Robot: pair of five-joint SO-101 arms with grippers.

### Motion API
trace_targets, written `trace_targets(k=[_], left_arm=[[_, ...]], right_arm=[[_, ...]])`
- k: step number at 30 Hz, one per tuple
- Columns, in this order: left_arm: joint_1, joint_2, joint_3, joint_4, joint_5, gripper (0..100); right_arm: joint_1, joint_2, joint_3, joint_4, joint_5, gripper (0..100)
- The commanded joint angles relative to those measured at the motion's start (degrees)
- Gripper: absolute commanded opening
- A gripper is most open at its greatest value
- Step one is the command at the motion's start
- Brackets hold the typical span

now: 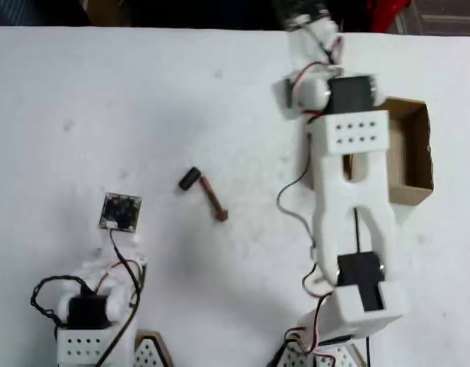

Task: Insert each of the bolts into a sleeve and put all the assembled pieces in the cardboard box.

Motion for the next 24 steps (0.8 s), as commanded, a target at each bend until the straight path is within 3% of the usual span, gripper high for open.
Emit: trace_targets(k=[1, 5, 11, 24], left_arm=[[-1.54, -0.22, -0.09, -1.58, -0.79, 2], [-6.29, -0.22, -0.09, -1.58, -0.79, 2], [-7.25, -0.22, -0.09, -1.58, -0.62, 2], [-12.44, -0.22, -0.09, -1.58, -0.44, 2]], right_arm=[[-5.85, -3.74, -2.55, 1.71, 0.18, 13.4], [-11.30, -3.74, -2.46, 3.65, 0.18, 13.4], [-16.48, -3.74, 1.85, 1.98, 0.53, 13.4], [-23.96, -3.74, 29.63, -22.29, 0.44, 13.4]])
